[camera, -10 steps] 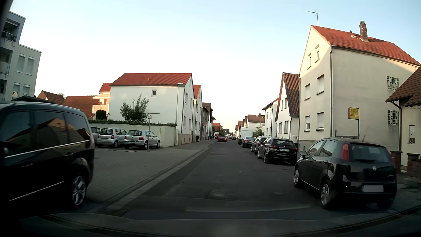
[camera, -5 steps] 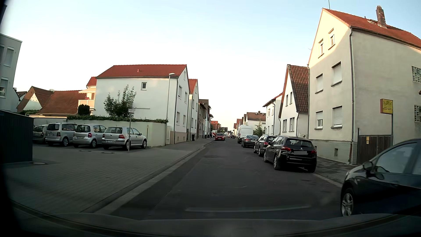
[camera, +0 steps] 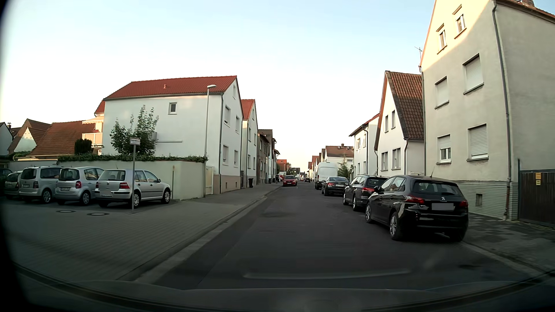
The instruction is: Follow the waypoints while adhering to traffic rules and regulations
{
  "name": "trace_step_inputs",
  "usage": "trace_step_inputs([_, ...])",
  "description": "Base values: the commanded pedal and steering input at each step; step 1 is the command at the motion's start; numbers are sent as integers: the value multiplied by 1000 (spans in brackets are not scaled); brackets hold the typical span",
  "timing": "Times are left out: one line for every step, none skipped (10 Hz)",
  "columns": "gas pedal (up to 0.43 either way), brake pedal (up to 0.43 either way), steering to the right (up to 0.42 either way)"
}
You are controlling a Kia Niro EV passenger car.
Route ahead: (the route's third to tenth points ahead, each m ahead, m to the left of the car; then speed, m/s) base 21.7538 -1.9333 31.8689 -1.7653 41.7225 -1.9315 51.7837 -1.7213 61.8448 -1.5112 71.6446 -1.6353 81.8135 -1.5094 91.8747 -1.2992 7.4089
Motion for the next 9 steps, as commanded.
trace_step_inputs([59, 30, 2])
trace_step_inputs([67, 30, 0])
trace_step_inputs([67, 30, 0])
trace_step_inputs([67, 30, 3])
trace_step_inputs([67, 30, 2])
trace_step_inputs([67, 30, 3])
trace_step_inputs([67, 30, 3])
trace_step_inputs([67, 30, 2])
trace_step_inputs([67, 30, 2])
